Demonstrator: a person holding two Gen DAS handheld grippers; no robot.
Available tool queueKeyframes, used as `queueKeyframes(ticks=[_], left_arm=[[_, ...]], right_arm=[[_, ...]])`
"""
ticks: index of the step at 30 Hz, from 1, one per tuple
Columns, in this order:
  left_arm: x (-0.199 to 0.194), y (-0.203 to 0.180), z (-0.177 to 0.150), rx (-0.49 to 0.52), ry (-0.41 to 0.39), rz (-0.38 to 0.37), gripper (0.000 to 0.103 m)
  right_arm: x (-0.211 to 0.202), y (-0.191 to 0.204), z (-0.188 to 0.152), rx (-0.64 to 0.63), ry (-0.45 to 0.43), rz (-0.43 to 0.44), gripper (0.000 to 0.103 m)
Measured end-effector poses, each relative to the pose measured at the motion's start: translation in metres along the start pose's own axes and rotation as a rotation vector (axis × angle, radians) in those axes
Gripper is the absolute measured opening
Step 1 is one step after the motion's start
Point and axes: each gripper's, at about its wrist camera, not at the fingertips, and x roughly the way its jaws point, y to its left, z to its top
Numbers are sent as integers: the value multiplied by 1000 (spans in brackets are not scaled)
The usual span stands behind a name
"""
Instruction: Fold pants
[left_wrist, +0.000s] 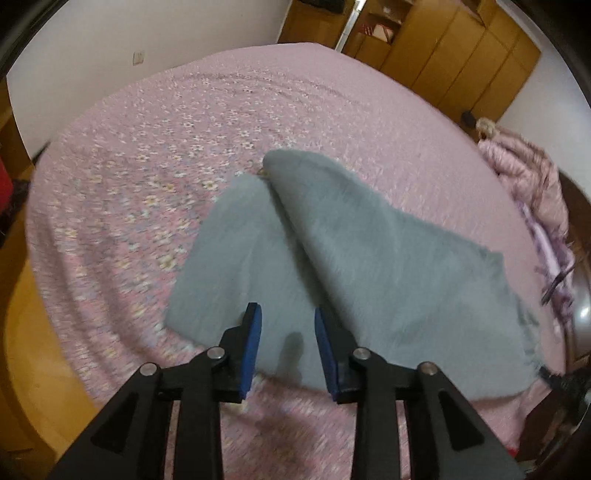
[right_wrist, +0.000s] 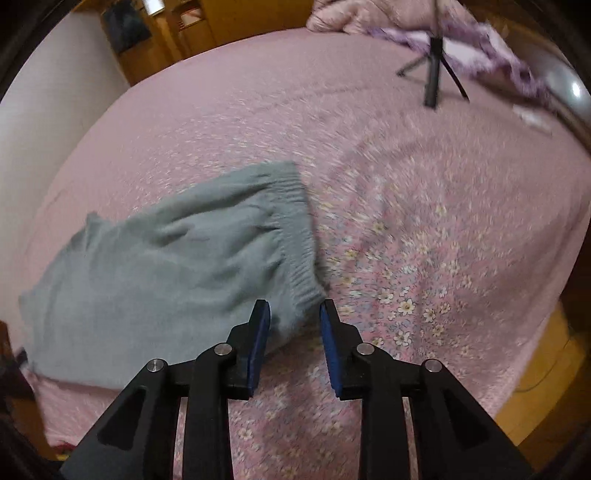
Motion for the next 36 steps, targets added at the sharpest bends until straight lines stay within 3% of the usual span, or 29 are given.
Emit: queueKeyframes(ticks=[2,5,9,11,15,19,24,28,31,36], left_arm=[[10,-7,9,-15,-9,-35,33],[24,-12,20,-39,-24,-40,46],[35,-16,30,-63,-69,-33,47],[35,-20,35,-54,-74,-34,7],[11,-44,37,28,-118,-40,5],[-5,-85,39,119,-91,-137,5],[23,-139,32,245,22,-216,9],[36,-153,19,249,102,-254,14],[21,-142,13,253,54,-217,29],[16,-117,19,222,-24,-89,34]], right_arm=[[-5,20,-1,-47,-5,10,31],[-5,44,-6,-108,4,65,32],[14,74,-12,-162,50,100,32],[26,82,-15,-176,76,116,32],[36,94,-26,-215,88,101,32],[36,95,-31,-228,77,111,32],[37,87,-30,-198,68,145,32],[34,84,-31,-195,56,159,33],[37,84,-29,-190,51,173,37],[36,89,-33,-195,33,192,50]])
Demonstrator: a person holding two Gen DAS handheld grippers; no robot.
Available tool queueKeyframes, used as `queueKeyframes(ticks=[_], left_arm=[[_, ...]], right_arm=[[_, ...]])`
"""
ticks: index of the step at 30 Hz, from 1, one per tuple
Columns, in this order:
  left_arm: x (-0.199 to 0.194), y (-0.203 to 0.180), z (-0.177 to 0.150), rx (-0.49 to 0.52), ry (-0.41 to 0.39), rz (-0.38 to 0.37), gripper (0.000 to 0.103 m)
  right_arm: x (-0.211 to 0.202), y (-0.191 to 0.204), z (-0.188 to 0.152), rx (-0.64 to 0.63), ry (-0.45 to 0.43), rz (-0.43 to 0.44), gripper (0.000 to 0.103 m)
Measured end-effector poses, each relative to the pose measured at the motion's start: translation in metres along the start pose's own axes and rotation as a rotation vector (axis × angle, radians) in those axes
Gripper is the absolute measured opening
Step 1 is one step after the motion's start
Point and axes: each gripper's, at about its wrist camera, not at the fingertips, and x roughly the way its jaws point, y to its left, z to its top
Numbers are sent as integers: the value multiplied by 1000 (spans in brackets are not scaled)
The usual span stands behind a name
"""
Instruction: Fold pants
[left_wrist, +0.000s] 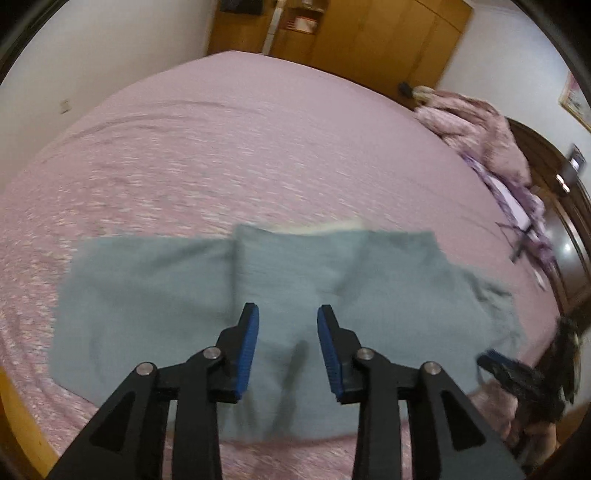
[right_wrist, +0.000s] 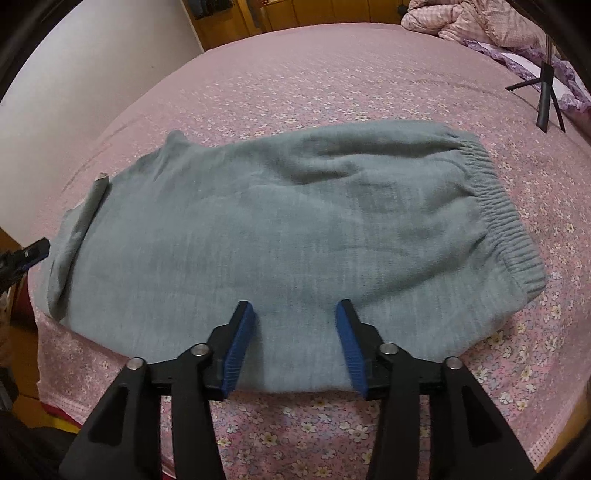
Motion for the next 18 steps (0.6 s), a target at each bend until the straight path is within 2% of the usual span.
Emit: queueKeyframes(ticks=[4,11,12,13,14,18], left_arm=[[16,18,13,-58,-13,25,35],[41,15,25,-41,-9,15,34],[42,10,25,-43,-12,12,32],[41,8,24,-42,-22,11,17],[39,6,24,-36,-38,19,9],[26,5,21,-20,-81,21,8]], right_arm=[[0,7,-2,-33,-4,-21,52],[-1,6,0,-26,-3,-15,52],[-1,7,0,-27,-3,-17,52],[-1,7,0,-28,-3,-19,52],[-1,7,0,-29,-3,-20,52],[0,7,1,-29,-3,-19,52]])
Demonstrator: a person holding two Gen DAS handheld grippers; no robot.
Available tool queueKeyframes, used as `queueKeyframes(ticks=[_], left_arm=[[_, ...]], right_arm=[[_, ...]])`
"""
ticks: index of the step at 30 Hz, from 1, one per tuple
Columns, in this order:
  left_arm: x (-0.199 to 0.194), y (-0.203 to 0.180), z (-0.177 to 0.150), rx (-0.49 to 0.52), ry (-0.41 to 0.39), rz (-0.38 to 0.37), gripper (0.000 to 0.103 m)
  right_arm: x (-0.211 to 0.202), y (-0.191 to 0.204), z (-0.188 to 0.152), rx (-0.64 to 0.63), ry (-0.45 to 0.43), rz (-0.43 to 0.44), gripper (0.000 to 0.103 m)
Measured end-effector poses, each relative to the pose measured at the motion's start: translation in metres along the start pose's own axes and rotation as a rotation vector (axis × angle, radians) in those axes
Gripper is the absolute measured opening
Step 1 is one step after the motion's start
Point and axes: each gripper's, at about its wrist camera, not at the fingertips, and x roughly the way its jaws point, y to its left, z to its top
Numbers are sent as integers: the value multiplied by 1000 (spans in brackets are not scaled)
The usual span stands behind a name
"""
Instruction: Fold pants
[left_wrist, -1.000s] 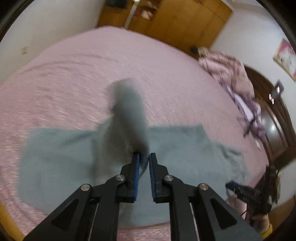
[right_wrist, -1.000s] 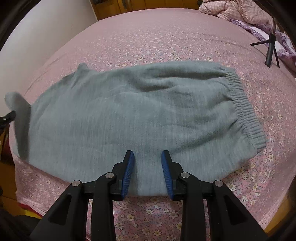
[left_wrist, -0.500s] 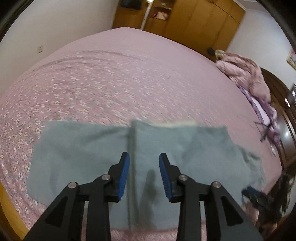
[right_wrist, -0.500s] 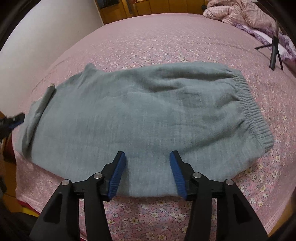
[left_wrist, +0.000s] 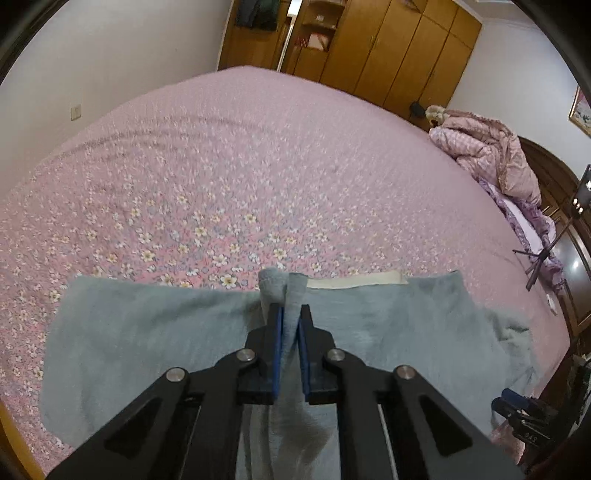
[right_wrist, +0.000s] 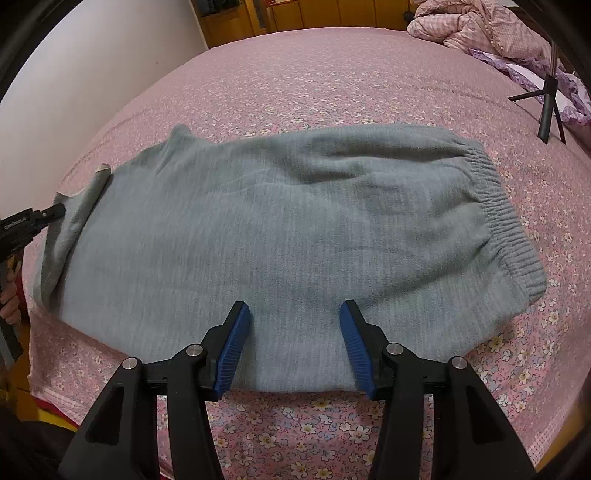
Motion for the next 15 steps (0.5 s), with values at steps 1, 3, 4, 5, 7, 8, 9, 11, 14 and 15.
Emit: queueKeyframes(ticks=[1,3,4,5,7,8,9,11,14,15], left_arm=[[-4,2,1,-11,-11,2,7],[-16,9,2,-39,-42,24,7],[-24,16,2,-57,-57,24,7],[-29,21,2,-71,-58,17,7],[-37,34,1,-94,-51,29,7],[-41,39,-1,-103,-65,62,7],[-47,46,-2,-111,-84,87,7],[-54,63,-2,-150,-96,100,6],[-63,91,-3,-234,-108,126,1],[-65,96,-5,-247,-113,134,0]], right_arm=[[0,0,0,0,-1,0,53],[0,0,0,-1,-2,-1,53],[0,0,0,-2,-2,0,53],[1,0,0,-2,-2,0,53],[1,-1,1,-1,-3,0,53],[1,0,0,0,-4,-1,53],[1,0,0,0,-5,-3,53],[1,1,0,-3,-6,-7,54],[2,3,0,-9,-4,-16,54],[2,3,0,-10,-3,-18,54]])
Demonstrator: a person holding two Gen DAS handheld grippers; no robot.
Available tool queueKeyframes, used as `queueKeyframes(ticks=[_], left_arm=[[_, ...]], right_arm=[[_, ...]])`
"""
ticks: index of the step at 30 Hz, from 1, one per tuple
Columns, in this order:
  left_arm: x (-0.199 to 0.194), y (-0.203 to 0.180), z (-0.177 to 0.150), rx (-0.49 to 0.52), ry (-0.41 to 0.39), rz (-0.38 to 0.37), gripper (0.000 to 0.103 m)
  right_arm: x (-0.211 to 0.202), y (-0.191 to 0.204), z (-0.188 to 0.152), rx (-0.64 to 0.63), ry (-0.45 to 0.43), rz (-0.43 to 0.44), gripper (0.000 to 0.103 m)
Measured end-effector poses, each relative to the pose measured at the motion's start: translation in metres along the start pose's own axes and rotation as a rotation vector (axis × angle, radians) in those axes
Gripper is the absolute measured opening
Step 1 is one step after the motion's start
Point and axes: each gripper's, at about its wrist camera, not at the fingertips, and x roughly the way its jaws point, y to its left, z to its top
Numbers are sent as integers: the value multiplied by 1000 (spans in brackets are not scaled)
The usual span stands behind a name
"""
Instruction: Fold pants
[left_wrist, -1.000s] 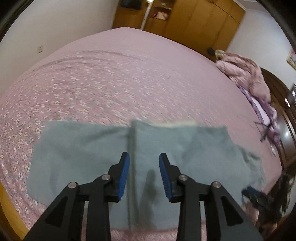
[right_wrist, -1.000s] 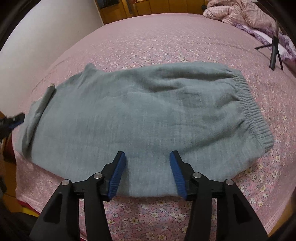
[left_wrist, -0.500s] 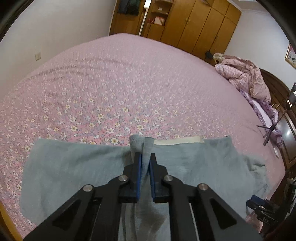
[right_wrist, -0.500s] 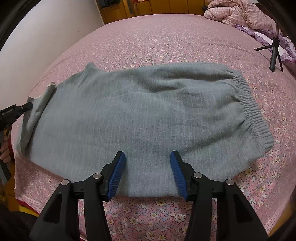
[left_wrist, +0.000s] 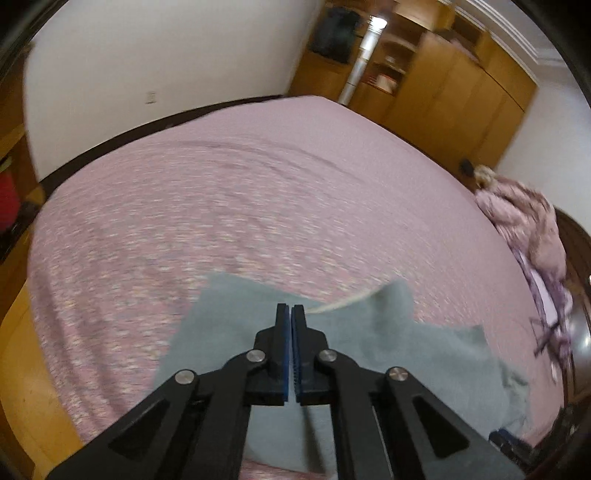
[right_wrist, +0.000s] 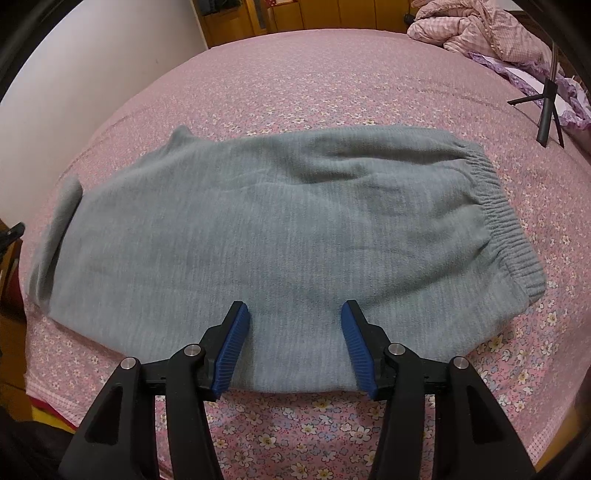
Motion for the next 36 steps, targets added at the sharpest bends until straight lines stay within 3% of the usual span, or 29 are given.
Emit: queueKeyframes(ticks=[3,9,11,13,17,19,22,23,24,27,31,36], left_arm=[[-5,20,-2,-41,-3,19,0],[17,25,-5,-72,89,-85,1],[25,15,-9,-41,103,-103,7],[34,2,-9,-6,124,-97,23],[60,-19,-12,51,169,-67,28],[65,-23,-14,62,154,-44,29],[68,-26,-13,59,145,-29,26],[68,-27,-13,56,142,-28,19],[66,-27,-13,55,140,-29,3],[54,-19,-9,20,107,-43,2],[17,5,-4,-7,11,54,2],[-3,50,-16,-80,11,134,2]], right_arm=[[1,0,0,-2,2,-4,54],[2,3,0,-20,5,-21,58],[2,4,1,-25,9,-26,58],[3,3,2,-23,13,-23,58],[3,2,3,-24,15,-23,58],[3,2,3,-26,15,-25,58],[4,2,4,-26,15,-26,58],[4,2,4,-26,14,-26,59],[4,2,3,-27,13,-25,59],[3,3,2,-31,6,-24,60],[4,6,0,-29,-3,-26,62],[6,9,1,-28,3,-47,63]])
